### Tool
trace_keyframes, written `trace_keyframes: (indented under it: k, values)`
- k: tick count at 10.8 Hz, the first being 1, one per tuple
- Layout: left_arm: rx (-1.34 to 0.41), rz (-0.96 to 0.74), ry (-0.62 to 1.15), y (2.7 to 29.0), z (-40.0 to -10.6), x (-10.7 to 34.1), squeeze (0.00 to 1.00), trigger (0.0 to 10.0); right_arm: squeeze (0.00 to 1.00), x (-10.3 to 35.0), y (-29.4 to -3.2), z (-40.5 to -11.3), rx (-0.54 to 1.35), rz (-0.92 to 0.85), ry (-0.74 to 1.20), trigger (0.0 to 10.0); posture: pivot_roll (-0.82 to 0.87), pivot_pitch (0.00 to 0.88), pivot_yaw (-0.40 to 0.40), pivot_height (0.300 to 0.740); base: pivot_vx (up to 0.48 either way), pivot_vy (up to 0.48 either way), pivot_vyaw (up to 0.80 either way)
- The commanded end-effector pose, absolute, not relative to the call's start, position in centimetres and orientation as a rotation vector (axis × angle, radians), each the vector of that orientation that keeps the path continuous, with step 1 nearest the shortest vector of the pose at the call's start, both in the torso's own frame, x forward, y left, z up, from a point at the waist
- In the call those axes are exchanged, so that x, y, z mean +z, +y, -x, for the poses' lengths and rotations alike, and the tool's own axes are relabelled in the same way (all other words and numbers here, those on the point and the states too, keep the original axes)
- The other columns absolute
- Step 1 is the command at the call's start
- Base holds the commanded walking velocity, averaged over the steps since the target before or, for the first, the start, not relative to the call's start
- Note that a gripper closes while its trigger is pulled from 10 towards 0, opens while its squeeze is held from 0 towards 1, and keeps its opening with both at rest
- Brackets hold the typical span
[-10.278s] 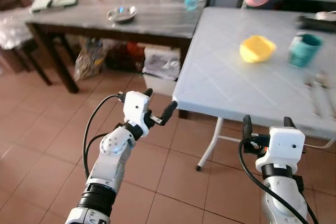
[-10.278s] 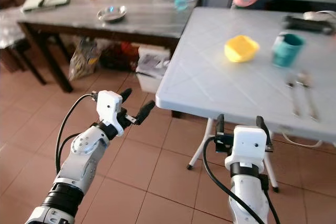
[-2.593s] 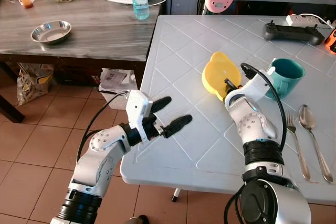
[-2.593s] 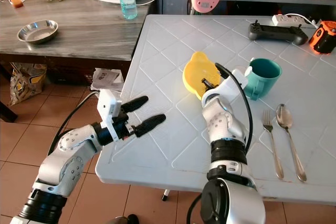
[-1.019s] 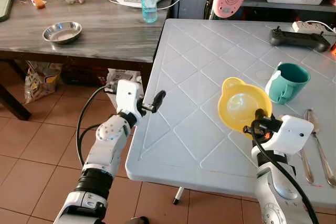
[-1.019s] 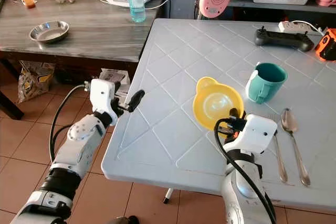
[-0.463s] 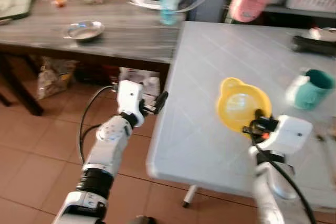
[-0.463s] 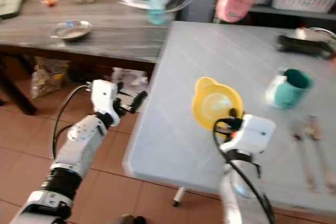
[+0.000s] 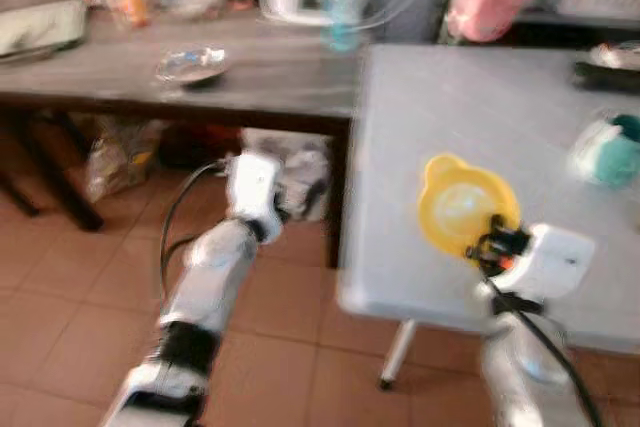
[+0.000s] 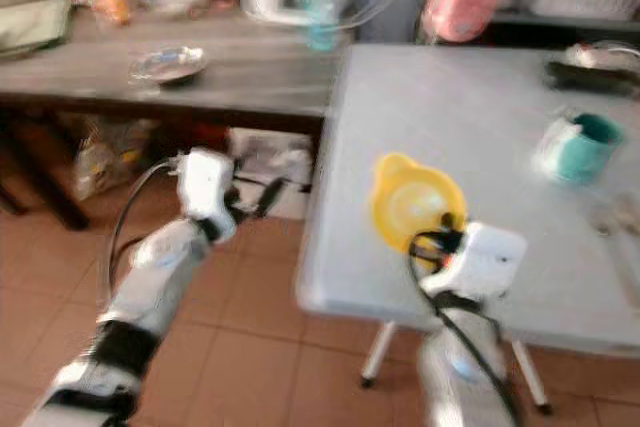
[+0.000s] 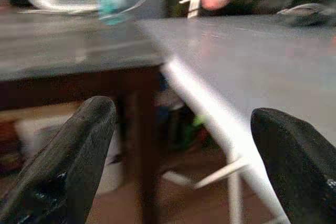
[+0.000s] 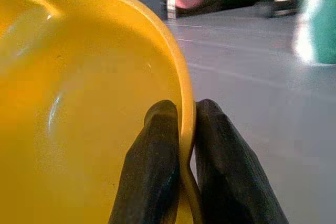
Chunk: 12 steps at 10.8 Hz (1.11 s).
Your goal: Setting the table
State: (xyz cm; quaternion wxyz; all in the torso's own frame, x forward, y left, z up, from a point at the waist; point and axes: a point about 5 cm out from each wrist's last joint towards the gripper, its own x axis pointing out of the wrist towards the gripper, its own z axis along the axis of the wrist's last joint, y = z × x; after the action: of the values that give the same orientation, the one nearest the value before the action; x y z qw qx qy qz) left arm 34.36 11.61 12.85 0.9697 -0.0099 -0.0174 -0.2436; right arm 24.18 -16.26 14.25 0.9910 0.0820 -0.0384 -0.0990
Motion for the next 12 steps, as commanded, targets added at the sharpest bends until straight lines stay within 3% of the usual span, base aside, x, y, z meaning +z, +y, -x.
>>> trace_keyframes:
  k: [1, 12]
  values:
    - [-0.511, 0.013, -0.041, 11.07, -34.38, 13.05, 0.0, 10.0, 0.0, 14.57, -16.66, -24.11, -0.211, -0.161, -0.095, 10.0, 0.02, 0.085, 0.044, 0.74, 0.0, 0.48, 0.0]
    - [-0.523, 0.01, -0.05, 10.61, -34.37, 13.06, 0.0, 10.0, 0.0, 14.57, -16.82, -24.57, -0.221, -0.149, -0.11, 10.0, 0.03, 0.06, 0.051, 0.74, 0.0, 0.472, 0.0]
